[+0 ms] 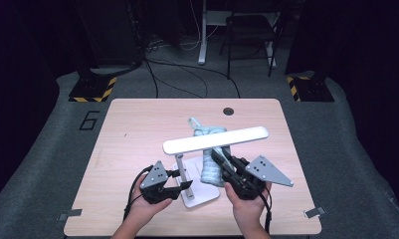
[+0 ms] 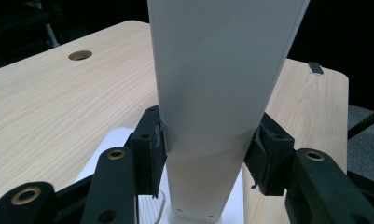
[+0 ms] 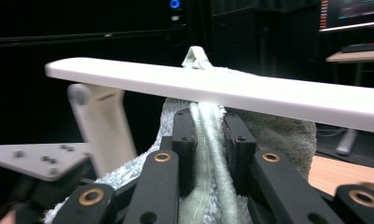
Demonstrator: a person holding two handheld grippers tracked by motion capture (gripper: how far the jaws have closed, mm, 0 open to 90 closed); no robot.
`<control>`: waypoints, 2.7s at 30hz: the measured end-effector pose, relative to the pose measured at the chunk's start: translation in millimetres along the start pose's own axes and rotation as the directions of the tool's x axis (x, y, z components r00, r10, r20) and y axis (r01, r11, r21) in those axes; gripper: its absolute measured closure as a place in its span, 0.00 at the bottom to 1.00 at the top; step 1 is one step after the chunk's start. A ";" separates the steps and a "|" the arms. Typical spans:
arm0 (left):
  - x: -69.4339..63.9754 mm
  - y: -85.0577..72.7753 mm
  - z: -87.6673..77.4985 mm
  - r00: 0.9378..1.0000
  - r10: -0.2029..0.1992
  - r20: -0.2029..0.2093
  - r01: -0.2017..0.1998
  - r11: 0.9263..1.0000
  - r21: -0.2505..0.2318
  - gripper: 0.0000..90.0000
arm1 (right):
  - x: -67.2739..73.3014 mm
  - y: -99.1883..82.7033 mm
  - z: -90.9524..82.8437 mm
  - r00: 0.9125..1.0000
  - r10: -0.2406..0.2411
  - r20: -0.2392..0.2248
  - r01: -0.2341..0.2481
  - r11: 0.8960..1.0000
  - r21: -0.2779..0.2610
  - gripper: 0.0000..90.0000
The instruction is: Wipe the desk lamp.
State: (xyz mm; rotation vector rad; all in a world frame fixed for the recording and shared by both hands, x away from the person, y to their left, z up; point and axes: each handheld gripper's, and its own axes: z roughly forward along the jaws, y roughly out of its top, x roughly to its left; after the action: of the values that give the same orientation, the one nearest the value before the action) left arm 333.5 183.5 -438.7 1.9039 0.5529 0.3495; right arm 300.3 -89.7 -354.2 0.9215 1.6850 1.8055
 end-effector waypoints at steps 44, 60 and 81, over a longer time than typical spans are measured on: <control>-4.3 1.5 2.9 1.000 -0.003 -0.029 0.003 1.000 0.004 0.59 | 15.0 -1.6 13.3 1.000 0.028 -0.007 -0.028 0.999 -0.039 0.86; -3.3 2.3 1.5 1.000 -0.004 -0.021 0.005 1.000 0.020 0.59 | -48.0 -4.4 -15.3 0.973 0.022 0.228 -0.008 0.998 -0.063 0.86; -1.8 2.1 0.6 1.000 -0.004 -0.015 0.005 1.000 0.021 0.59 | -83.0 -5.2 -30.4 0.939 0.041 0.342 -0.016 0.997 -0.075 0.86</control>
State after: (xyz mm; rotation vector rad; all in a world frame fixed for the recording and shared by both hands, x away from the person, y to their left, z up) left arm 332.7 181.4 -437.0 1.9216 0.5729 0.3564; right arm 330.4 -171.3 -371.1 1.1589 1.3870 1.5987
